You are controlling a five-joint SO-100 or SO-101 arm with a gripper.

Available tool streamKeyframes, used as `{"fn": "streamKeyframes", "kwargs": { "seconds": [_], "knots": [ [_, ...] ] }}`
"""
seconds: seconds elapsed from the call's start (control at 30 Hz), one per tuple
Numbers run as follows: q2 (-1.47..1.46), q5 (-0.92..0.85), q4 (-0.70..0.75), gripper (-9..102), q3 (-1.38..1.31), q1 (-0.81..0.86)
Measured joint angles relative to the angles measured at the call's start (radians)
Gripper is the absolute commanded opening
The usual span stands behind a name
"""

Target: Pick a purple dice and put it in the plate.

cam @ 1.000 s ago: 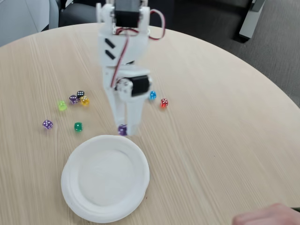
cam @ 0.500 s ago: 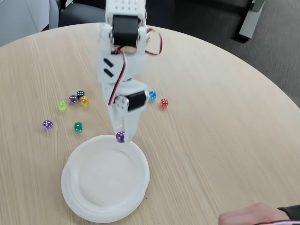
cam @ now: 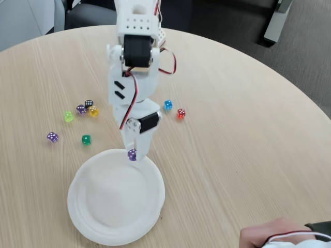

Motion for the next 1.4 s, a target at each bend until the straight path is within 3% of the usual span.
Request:
{"fn": "streamKeyframes", "kwargs": {
  "seconds": [0.17,0.3,0.47,0.5,0.57,0.9,1.17,1.4],
  "knots": [
    [-0.017,0.000,0.000,0,0.000,0.000],
    [-0.017,0.002,0.000,10,0.000,-0.005],
    [-0.017,0.011,0.000,14,0.000,-0.003],
    [-0.017,0.014,0.000,13,0.000,-0.003],
    [-0.017,0.018,0.000,0,0.000,-0.003],
    [-0.009,0.081,0.086,0,0.000,-0.003],
    [0.262,0.132,0.267,0,0.002,-0.012],
    [0.600,-0.008,0.282,0,0.031,-0.009]
  ]
}}
